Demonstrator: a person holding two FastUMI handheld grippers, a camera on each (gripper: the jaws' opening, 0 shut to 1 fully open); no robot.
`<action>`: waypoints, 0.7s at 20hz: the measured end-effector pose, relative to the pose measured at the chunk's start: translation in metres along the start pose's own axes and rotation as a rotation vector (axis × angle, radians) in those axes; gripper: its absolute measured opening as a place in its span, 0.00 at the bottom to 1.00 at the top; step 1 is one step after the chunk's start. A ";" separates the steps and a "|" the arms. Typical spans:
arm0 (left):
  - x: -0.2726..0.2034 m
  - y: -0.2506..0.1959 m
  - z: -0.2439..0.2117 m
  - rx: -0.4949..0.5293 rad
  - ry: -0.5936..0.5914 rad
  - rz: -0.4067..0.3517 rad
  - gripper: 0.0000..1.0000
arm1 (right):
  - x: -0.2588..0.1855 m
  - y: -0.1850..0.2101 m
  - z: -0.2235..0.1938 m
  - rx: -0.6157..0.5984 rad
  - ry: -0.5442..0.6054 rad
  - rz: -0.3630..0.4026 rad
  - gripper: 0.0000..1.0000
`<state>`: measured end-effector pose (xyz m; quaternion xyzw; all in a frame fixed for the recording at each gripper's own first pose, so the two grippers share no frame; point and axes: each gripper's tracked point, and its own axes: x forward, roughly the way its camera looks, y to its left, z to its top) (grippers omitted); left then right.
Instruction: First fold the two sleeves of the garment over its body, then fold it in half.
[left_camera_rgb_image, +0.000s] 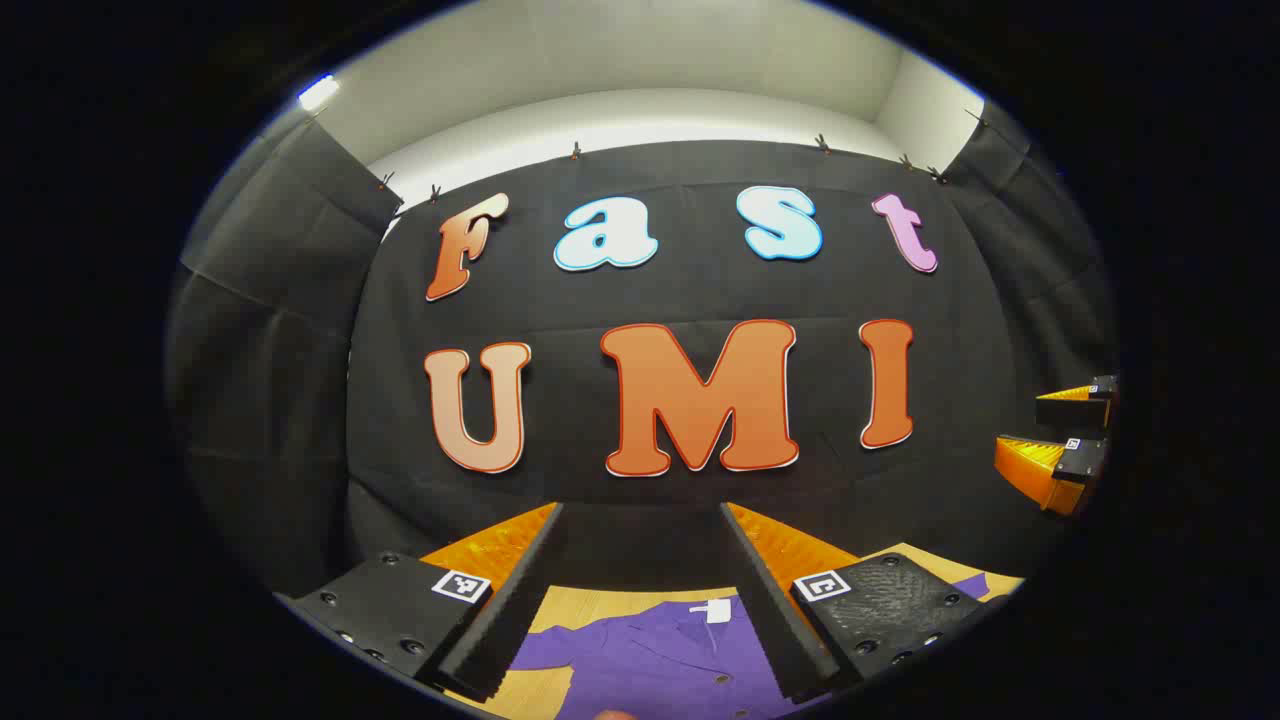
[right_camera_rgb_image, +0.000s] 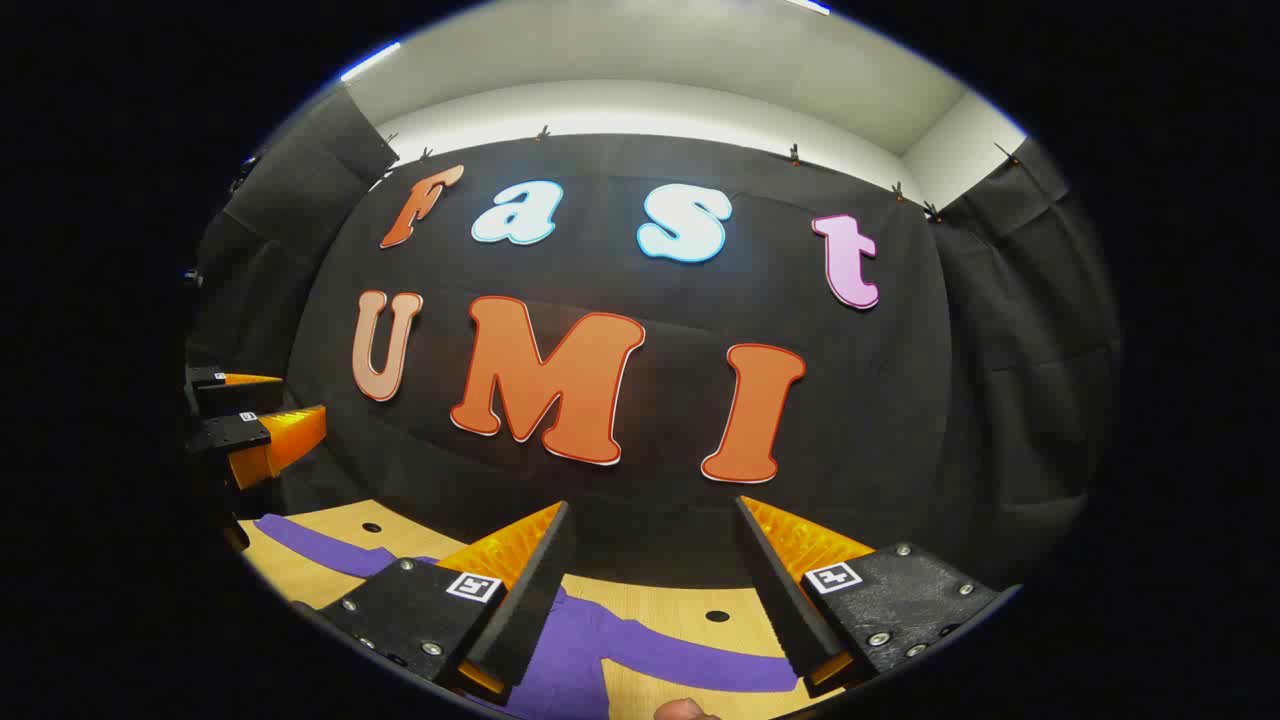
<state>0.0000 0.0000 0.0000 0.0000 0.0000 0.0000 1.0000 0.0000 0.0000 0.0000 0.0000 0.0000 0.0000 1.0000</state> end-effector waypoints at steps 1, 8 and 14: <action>0.003 -0.002 -0.001 -0.005 -0.001 0.009 0.96 | 0.005 0.002 -0.003 0.004 0.002 0.014 0.94; 0.032 0.007 -0.027 -0.003 0.016 0.084 0.95 | 0.034 0.009 -0.040 0.040 0.066 0.055 0.94; 0.061 0.007 -0.035 0.018 0.033 0.025 0.94 | 0.051 0.006 -0.051 0.023 0.094 -0.034 0.94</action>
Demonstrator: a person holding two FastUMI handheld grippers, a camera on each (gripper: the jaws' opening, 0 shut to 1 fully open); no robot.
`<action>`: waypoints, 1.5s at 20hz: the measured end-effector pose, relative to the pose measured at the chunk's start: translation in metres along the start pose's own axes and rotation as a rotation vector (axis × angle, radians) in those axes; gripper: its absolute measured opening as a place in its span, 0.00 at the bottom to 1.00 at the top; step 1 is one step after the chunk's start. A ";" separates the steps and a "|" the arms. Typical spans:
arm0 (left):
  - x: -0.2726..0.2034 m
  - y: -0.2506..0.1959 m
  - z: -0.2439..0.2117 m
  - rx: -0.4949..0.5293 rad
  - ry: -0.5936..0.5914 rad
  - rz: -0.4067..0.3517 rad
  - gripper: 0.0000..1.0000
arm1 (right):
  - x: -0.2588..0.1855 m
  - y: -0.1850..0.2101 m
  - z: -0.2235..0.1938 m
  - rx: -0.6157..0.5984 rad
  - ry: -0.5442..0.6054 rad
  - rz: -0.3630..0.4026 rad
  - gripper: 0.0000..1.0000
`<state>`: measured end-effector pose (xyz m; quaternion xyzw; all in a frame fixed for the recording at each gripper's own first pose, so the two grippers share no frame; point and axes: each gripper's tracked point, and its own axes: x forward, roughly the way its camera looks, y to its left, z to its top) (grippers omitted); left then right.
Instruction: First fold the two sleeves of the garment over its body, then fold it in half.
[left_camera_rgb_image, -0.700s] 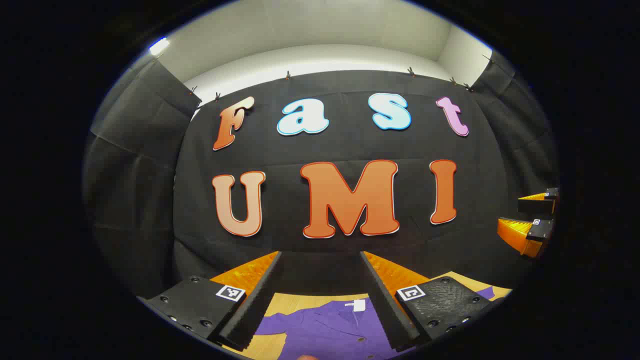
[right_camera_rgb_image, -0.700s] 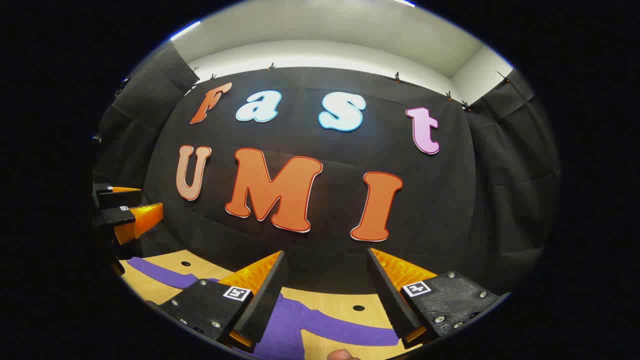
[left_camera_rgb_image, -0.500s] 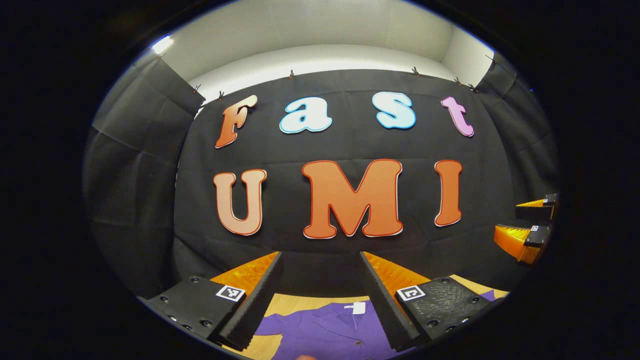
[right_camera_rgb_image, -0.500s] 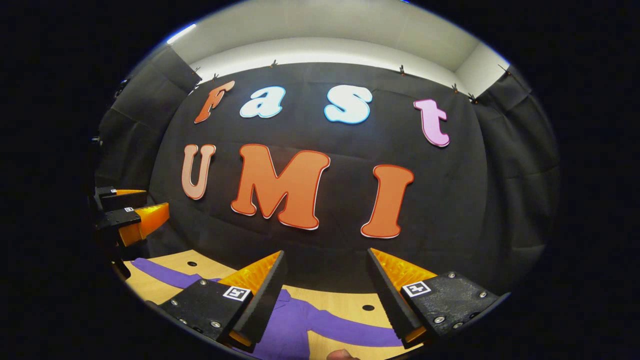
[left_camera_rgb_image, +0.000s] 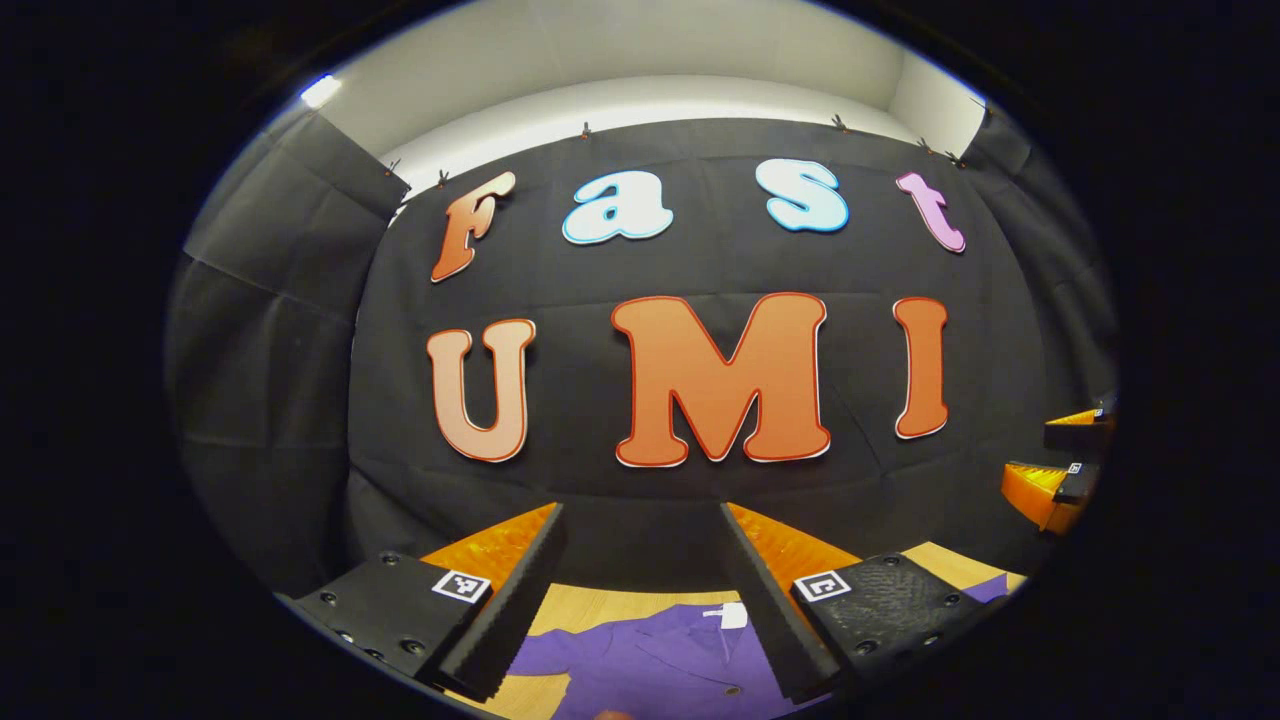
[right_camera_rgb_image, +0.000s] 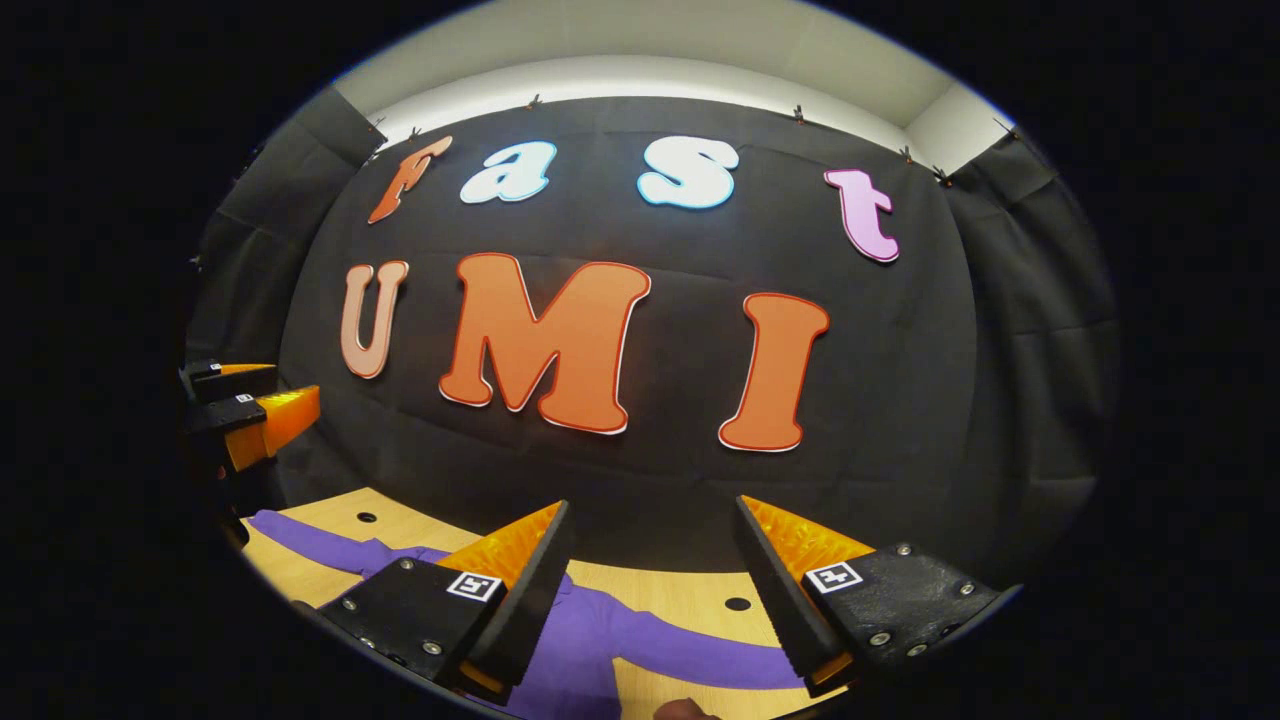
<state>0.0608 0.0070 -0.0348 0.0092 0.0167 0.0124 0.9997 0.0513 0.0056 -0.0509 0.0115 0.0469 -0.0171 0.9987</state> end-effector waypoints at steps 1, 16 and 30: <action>0.006 -0.003 -0.002 -0.004 0.004 -0.024 0.94 | 0.002 -0.002 -0.002 0.007 0.009 -0.026 0.94; 0.034 -0.003 -0.019 -0.028 0.029 -0.081 0.94 | 0.015 -0.006 -0.018 -0.013 0.068 -0.100 0.94; 0.014 0.001 -0.017 -0.020 0.038 -0.019 0.95 | 0.016 -0.061 -0.090 0.018 0.207 -0.187 0.95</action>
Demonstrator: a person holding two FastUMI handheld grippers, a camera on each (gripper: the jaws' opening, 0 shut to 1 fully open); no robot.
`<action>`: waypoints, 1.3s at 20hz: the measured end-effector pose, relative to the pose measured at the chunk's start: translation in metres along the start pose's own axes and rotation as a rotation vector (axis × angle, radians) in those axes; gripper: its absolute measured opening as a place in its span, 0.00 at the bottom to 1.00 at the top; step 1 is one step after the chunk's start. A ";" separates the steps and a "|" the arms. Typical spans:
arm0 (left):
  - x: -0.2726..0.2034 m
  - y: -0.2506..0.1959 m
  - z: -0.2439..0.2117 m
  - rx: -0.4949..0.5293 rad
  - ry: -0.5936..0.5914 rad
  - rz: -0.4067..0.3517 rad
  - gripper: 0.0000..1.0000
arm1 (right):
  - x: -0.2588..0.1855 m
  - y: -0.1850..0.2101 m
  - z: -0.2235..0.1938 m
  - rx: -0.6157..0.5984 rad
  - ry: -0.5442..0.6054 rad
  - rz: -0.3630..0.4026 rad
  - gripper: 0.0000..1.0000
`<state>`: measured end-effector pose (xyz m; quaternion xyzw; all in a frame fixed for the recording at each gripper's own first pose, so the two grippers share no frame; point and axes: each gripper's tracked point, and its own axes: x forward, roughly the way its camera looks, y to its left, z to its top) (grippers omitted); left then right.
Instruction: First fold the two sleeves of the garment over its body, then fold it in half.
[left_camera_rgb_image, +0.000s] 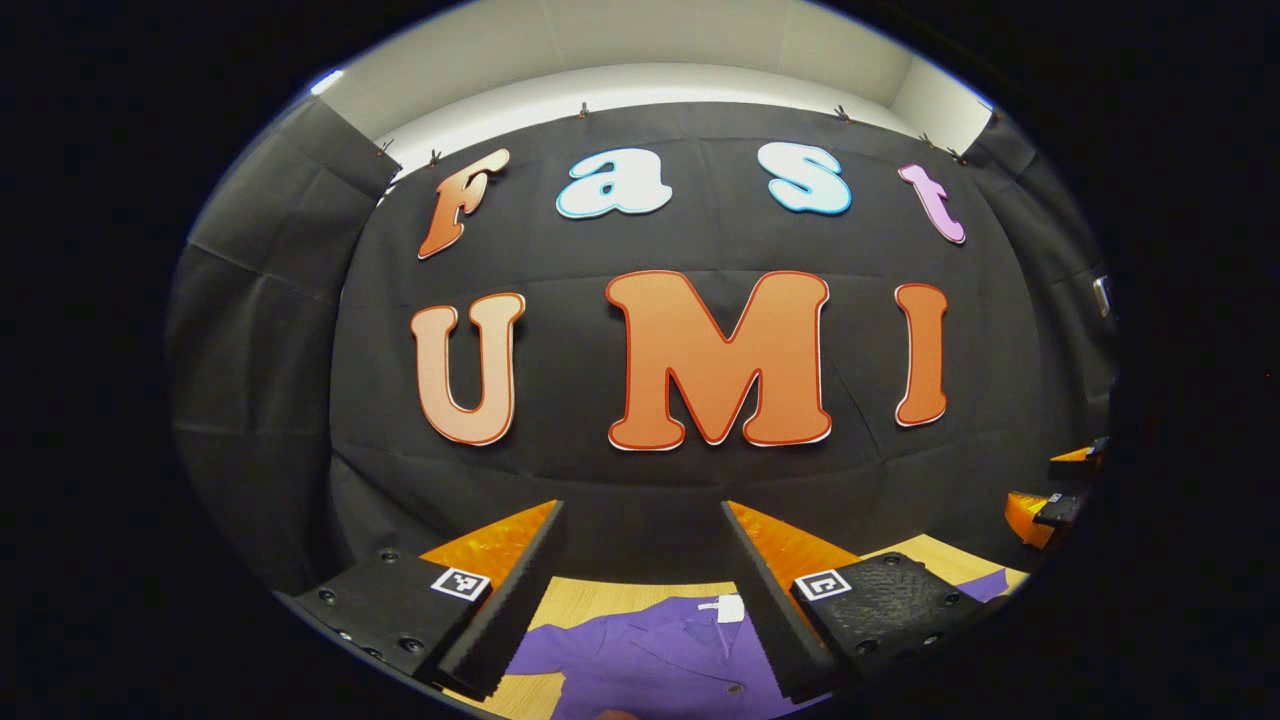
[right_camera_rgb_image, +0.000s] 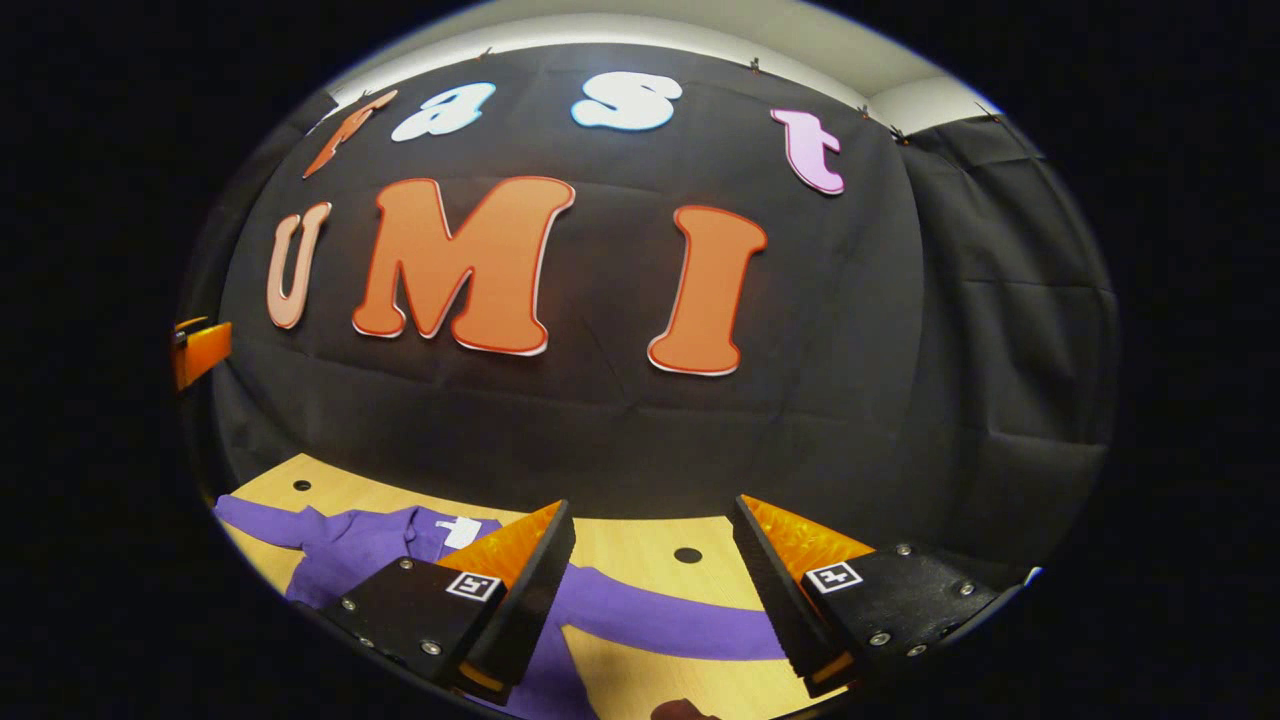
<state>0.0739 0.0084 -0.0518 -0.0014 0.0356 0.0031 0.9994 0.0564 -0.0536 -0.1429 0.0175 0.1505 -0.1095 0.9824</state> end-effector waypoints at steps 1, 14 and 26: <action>-0.002 -0.002 -0.001 0.004 0.000 0.000 0.95 | 0.004 -0.011 -0.009 -0.001 0.017 -0.023 0.95; -0.029 -0.021 0.003 0.073 0.008 0.048 0.95 | 0.052 -0.151 -0.130 0.009 0.320 -0.239 0.95; -0.061 -0.041 -0.026 0.132 0.100 0.100 0.94 | 0.074 -0.182 -0.243 0.149 0.828 -0.147 0.96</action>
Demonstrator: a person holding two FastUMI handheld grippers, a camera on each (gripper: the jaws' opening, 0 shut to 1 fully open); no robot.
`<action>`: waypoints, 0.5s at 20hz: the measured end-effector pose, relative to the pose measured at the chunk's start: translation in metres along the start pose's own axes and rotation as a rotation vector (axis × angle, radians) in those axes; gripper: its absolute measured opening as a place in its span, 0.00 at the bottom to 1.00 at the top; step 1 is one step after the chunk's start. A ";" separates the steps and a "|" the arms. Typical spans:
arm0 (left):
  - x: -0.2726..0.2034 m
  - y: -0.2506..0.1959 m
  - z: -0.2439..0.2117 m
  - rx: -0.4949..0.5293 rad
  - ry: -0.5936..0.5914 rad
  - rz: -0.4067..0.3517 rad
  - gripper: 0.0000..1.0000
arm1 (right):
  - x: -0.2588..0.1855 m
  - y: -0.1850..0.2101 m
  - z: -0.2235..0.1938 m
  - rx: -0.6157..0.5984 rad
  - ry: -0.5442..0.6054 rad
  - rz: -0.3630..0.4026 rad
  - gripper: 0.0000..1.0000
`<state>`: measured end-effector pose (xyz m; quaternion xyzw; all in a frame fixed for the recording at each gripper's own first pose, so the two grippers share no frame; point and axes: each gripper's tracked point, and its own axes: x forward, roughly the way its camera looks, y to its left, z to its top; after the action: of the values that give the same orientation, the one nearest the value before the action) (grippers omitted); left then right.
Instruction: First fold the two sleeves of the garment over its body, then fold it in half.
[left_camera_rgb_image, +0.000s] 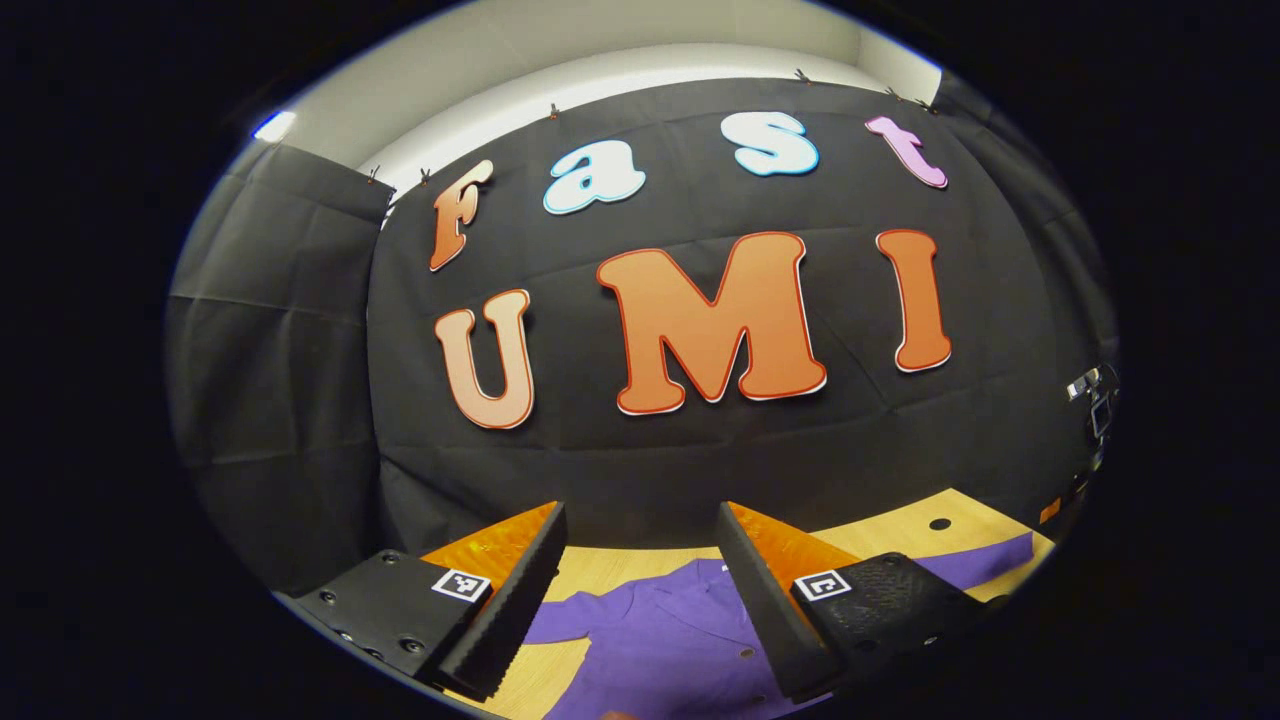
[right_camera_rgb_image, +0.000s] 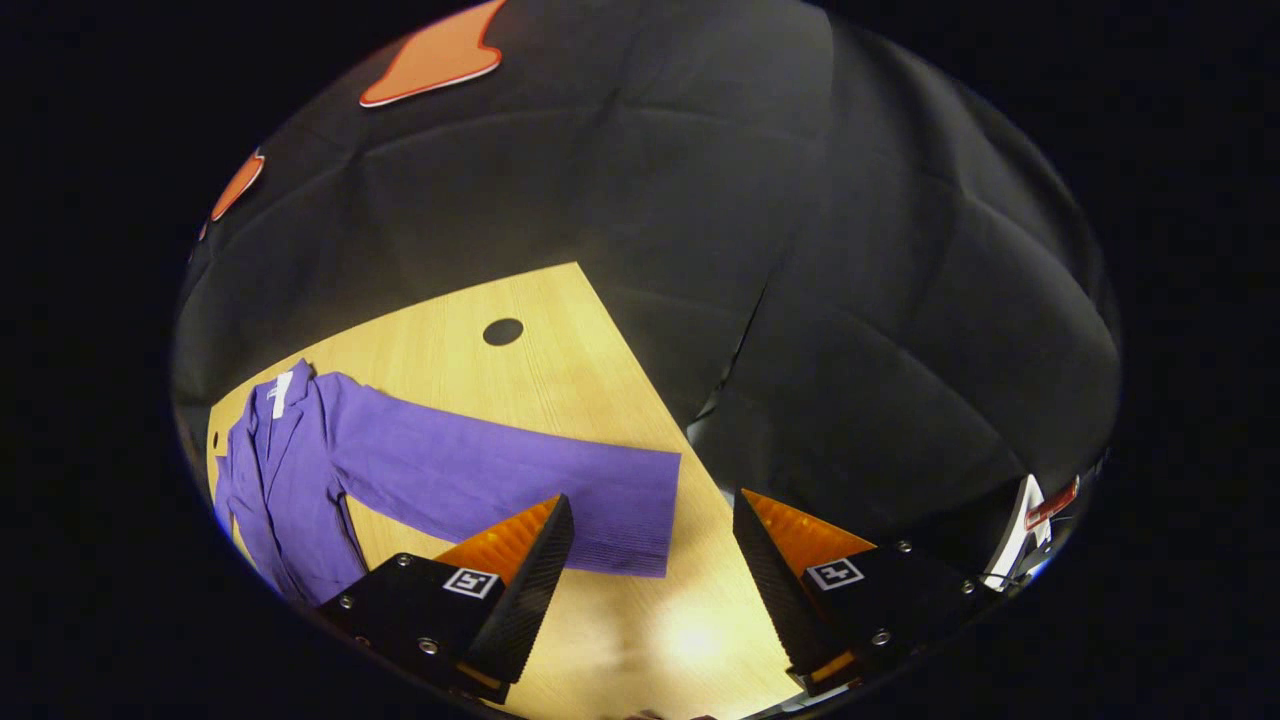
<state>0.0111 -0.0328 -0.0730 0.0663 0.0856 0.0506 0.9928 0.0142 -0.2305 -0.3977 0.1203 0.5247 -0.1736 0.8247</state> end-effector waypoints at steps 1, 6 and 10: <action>-0.001 -0.002 -0.003 0.006 0.007 -0.002 0.94 | 0.004 0.000 -0.002 0.003 0.039 0.014 0.96; -0.007 -0.007 -0.011 0.027 0.038 -0.005 0.94 | 0.025 0.005 -0.019 0.013 0.224 0.071 0.97; -0.009 -0.008 -0.012 0.025 0.050 -0.009 0.94 | 0.038 0.015 -0.031 0.041 0.352 0.107 0.95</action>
<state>0.0011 -0.0406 -0.0846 0.0771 0.1115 0.0469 0.9897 0.0098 -0.2108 -0.4450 0.1932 0.6501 -0.1164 0.7256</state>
